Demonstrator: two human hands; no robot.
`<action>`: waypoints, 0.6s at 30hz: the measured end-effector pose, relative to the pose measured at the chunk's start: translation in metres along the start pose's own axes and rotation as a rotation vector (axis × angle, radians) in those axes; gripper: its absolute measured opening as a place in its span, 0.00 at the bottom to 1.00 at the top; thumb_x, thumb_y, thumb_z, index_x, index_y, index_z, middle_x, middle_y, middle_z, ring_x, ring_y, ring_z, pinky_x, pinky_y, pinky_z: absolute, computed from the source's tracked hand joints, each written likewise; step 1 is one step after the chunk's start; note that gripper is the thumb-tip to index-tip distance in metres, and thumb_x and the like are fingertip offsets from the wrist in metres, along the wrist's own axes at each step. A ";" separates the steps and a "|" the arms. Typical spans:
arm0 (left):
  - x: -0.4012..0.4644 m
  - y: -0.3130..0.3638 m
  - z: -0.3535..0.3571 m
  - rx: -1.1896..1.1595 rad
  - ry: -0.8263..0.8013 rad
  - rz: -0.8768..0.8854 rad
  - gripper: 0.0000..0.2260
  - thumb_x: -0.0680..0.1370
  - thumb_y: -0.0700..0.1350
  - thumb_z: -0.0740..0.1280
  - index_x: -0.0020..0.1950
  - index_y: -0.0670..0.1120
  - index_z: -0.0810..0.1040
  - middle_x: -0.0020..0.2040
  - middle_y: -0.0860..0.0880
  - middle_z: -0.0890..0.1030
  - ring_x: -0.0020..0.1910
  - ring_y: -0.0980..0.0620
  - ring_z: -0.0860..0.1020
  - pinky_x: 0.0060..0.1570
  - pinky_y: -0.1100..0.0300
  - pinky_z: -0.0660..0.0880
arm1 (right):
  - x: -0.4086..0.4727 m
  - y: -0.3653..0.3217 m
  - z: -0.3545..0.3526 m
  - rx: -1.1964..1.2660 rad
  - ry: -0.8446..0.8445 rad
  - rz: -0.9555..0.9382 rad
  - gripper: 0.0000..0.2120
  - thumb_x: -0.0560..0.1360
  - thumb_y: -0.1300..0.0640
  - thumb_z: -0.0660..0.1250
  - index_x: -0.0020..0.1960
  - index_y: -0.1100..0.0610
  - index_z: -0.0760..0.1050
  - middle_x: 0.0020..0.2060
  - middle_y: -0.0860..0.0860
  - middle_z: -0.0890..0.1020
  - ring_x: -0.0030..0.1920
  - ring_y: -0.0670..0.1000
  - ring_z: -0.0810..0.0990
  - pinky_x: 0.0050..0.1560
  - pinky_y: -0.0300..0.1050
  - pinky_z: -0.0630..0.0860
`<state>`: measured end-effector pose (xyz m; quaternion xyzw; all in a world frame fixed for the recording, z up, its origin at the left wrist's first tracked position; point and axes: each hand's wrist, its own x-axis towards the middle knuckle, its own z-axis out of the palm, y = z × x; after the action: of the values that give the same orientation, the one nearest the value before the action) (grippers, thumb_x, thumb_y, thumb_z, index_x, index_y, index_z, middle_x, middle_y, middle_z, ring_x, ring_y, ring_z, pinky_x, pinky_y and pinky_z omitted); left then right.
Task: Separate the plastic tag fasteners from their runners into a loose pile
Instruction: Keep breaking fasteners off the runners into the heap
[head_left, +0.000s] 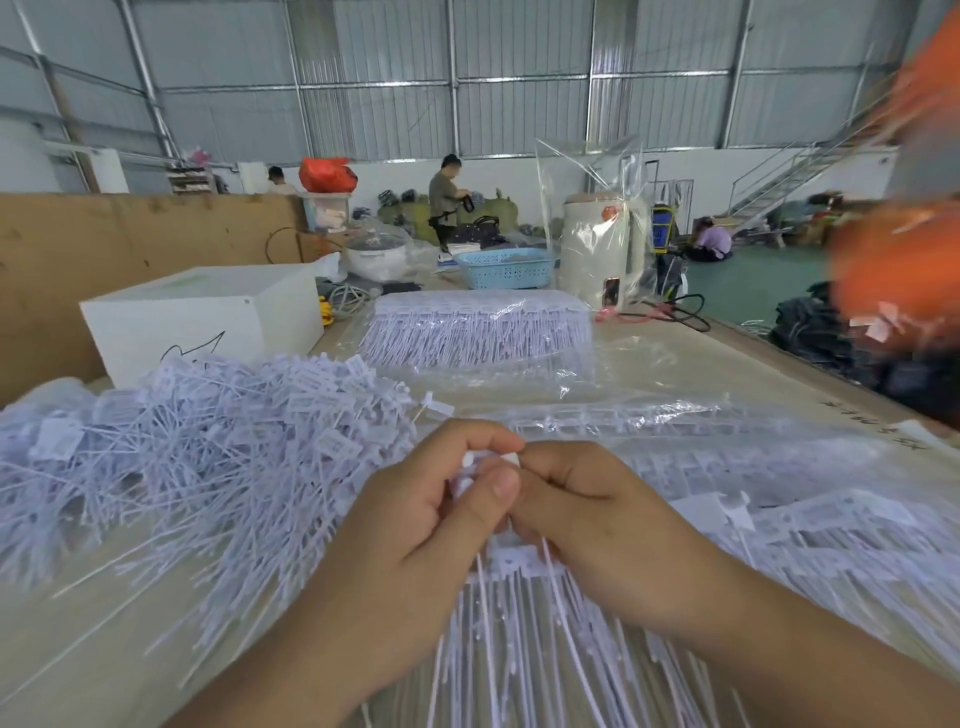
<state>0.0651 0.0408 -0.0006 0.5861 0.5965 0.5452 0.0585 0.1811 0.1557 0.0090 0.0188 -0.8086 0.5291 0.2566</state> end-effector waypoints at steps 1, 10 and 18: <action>0.000 0.001 0.000 -0.005 0.009 0.008 0.13 0.74 0.63 0.62 0.55 0.63 0.77 0.32 0.42 0.77 0.32 0.39 0.76 0.31 0.43 0.76 | 0.000 0.000 0.000 -0.010 0.018 0.011 0.23 0.81 0.54 0.60 0.28 0.44 0.73 0.23 0.37 0.73 0.27 0.36 0.71 0.33 0.24 0.65; 0.002 0.006 0.002 -0.295 0.015 -0.068 0.12 0.71 0.58 0.66 0.41 0.50 0.80 0.30 0.47 0.80 0.24 0.54 0.76 0.28 0.62 0.75 | 0.005 0.009 -0.009 0.015 -0.028 0.126 0.15 0.77 0.63 0.61 0.43 0.43 0.77 0.30 0.45 0.79 0.29 0.39 0.75 0.30 0.30 0.70; 0.006 -0.002 -0.003 -0.178 0.082 -0.187 0.11 0.71 0.60 0.65 0.36 0.53 0.77 0.26 0.50 0.76 0.21 0.52 0.71 0.24 0.65 0.69 | -0.008 0.004 -0.018 -0.170 0.031 -0.030 0.32 0.72 0.63 0.55 0.69 0.36 0.57 0.47 0.42 0.70 0.35 0.48 0.70 0.35 0.40 0.71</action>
<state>0.0600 0.0443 0.0031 0.4976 0.5997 0.6117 0.1361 0.1938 0.1714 0.0078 0.0009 -0.8462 0.4549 0.2776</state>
